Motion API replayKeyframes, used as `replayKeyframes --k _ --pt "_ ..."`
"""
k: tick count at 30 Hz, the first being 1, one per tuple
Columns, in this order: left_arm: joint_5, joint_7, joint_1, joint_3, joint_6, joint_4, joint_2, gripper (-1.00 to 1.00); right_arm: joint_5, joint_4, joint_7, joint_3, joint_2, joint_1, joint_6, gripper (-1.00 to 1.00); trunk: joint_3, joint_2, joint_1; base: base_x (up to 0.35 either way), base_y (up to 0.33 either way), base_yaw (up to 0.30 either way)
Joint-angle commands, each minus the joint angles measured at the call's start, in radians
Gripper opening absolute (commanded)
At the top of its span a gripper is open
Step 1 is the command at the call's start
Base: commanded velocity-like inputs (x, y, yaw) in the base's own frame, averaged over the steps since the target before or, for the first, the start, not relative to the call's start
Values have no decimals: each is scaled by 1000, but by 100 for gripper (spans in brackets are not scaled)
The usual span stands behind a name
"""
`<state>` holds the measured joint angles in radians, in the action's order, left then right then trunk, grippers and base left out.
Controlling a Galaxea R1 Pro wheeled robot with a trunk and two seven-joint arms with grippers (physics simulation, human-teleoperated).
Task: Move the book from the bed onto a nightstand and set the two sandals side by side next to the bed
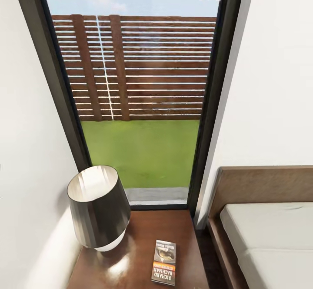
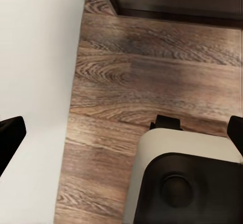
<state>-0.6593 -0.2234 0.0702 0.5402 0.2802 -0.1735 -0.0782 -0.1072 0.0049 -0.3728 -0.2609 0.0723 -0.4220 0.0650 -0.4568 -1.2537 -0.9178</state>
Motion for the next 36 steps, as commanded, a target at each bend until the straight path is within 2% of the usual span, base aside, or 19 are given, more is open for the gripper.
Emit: replayKeyframes --k 1,11,30,36 --pt "-5 -6 0 9 1 0 2 100 -11 1 -1 -3 -2 12 6 100 2 7 4 0 0 0" --pt "-4 -5 0 11 1 4 11 100 -11 1 4 -2 -21 109 4 100 34 77 42 0 0 0" --pt "-5 -5 0 10 1 5 18 100 -11 3 5 -3 -54 190 5 100 93 210 115 0 0 0" --pt "-6 -6 0 9 1 5 20 100 -13 4 5 -3 -73 203 5 100 112 252 138 0 0 0"
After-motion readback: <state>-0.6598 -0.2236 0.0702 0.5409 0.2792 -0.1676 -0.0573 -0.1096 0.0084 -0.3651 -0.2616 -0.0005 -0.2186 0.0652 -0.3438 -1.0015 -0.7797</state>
